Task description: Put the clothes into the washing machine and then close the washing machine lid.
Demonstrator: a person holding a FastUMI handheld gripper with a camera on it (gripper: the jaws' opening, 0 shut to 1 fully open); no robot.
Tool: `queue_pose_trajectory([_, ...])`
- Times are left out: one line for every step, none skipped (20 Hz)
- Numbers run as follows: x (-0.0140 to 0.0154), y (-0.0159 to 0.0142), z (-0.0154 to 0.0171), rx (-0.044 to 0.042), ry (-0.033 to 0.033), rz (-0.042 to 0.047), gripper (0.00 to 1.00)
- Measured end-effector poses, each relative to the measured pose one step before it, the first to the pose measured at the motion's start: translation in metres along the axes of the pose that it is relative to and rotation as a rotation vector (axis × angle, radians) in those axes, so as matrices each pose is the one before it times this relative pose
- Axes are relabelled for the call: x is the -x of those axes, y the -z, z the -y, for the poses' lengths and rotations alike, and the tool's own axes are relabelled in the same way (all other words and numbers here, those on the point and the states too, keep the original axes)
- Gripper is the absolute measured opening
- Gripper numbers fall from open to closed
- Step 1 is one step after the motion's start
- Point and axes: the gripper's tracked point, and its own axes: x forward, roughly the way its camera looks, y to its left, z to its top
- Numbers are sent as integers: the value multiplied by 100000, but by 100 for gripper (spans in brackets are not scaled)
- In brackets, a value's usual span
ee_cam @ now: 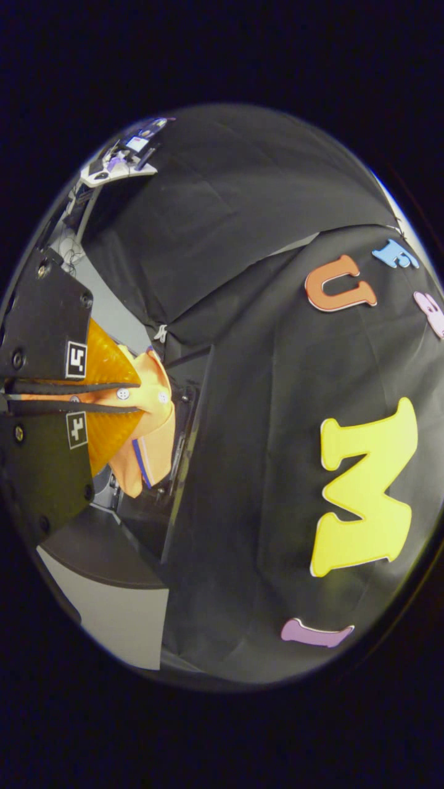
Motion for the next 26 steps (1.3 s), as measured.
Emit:
queue_pose_trajectory([-597,355,-1,202,-91,-241,7])
queue_pose_trajectory([-717,453,37,320,343,-258,7])
queue_pose_trajectory([-601,403,27,346,235,-505,7])
queue_pose_trajectory([-436,621,-101,-61,42,-550,7])
queue_pose_trajectory([-462,376,-102,-366,-92,-494,7])
queue_pose_trajectory([-645,493,-2,-298,-69,-259,7])
queue_pose_trajectory([-643,477,73,160,210,-417,7])
queue_pose_trajectory([-762,788,156,27,959,-639,7])
queue_pose_trajectory([-650,582,51,-139,347,-1506,7])
queue_pose_trajectory([-743,613,-228,-1131,-690,-1650,7])
queue_pose_trajectory([-754,409,5,-1097,8,-1442,7])
queue_pose_trajectory([-782,610,303,-490,386,-673,7])
queue_pose_trajectory([-743,484,245,-115,397,-418,7])
queue_pose_trajectory([-469,541,-17,-57,382,-617,7])
queue_pose_trajectory([-615,300,186,-330,560,-788,7])
queue_pose_trajectory([-1005,596,250,-433,635,-1311,7])
queue_pose_trajectory([-709,417,141,-144,547,-1042,7])
queue_pose_trajectory([-872,434,299,53,622,-741,7])
queue_pose_trajectory([-782,381,278,91,472,-851,7])
queue_pose_trajectory([-815,527,76,-389,294,-753,7])
queue_pose_trajectory([-702,416,106,-256,348,-816,7])
queue_pose_trajectory([-600,457,195,-202,463,-595,7])
queue_pose_trajectory([-566,239,36,-84,294,-576,7])
queue_pose_trajectory([-597,386,100,-169,512,-764,7])
queue_pose_trajectory([-560,216,20,-257,350,-985,7])
queue_pose_trajectory([-631,254,22,-457,369,-693,7])
